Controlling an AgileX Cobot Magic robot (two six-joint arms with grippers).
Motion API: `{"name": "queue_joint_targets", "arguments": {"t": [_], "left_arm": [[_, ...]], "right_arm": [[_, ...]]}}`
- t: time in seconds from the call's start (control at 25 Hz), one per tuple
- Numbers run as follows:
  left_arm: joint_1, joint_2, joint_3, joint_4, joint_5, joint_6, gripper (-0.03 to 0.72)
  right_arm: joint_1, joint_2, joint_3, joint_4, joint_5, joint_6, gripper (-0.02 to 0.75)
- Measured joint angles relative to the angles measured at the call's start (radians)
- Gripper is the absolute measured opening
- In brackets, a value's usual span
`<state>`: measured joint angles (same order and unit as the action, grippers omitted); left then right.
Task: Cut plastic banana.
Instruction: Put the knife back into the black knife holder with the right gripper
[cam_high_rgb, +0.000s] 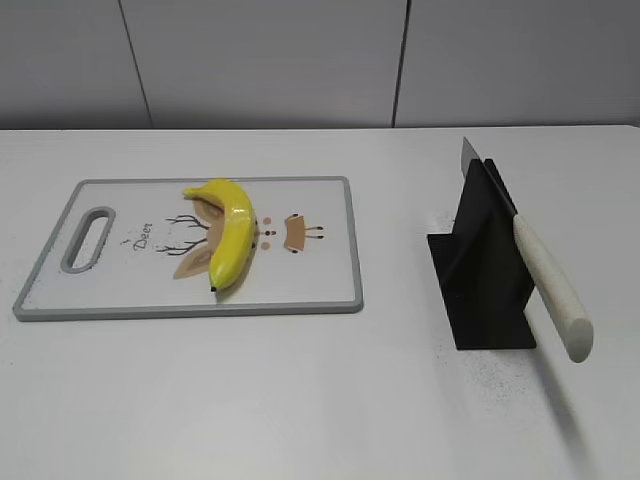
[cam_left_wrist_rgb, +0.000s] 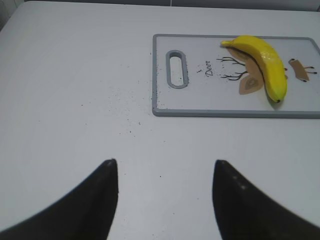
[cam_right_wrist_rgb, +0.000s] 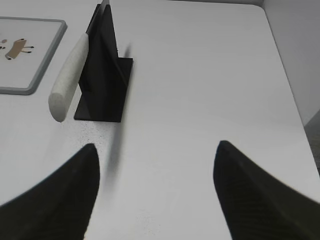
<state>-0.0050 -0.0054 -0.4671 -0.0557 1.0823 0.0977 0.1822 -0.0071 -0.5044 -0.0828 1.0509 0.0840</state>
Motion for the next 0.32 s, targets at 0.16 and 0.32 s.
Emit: {"name": "queue_joint_targets", "arguments": {"t": [0.16,0.32], "left_arm": [[0.000,0.000,0.000,0.000,0.000,-0.002,0.589],[0.000,0.000,0.000,0.000,0.000,0.000,0.589]], "right_arm": [[0.000,0.000,0.000,0.000,-0.001,0.000,0.538],[0.000,0.000,0.000,0.000,0.000,0.000,0.538]]}}
